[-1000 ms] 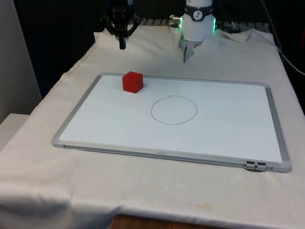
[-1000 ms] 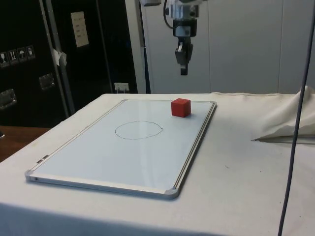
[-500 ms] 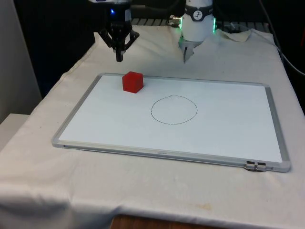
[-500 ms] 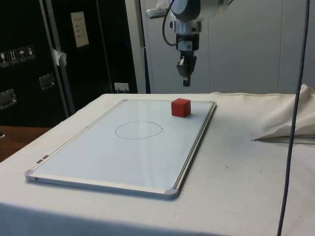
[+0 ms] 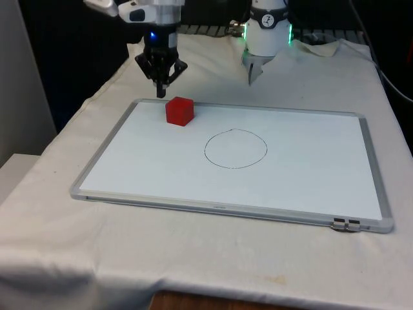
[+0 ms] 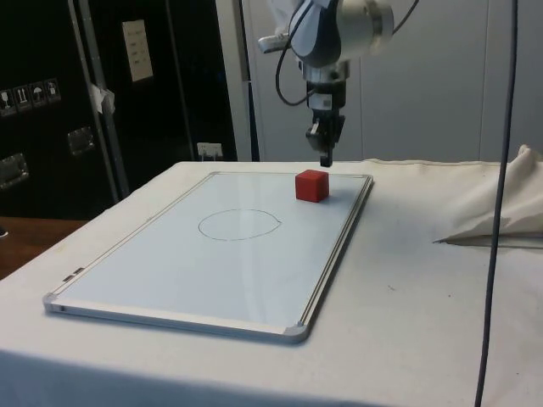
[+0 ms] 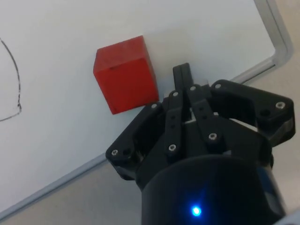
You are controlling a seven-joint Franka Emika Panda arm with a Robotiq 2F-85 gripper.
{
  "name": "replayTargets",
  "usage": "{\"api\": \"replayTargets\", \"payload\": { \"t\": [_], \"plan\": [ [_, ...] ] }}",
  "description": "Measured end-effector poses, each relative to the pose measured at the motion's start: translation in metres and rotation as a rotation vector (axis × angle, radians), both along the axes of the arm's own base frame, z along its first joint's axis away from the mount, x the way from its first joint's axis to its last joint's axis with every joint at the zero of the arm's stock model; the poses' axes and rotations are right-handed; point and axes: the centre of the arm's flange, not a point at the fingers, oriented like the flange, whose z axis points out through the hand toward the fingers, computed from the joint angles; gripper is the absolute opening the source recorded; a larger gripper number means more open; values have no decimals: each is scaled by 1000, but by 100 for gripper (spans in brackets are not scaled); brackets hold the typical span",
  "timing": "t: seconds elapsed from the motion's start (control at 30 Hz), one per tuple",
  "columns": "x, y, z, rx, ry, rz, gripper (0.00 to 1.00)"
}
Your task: Push the cube into the marked area.
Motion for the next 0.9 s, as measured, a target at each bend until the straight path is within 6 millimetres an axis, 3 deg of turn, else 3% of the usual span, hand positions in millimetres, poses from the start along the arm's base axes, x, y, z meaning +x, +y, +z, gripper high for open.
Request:
{"api": "replayTargets", "payload": {
  "t": [0.2, 0.9],
  "plan": [
    [-6, 1, -14, -3, 7, -31, 0],
    [-12, 29, -10, 45, -14, -92, 0]
  ]
}}
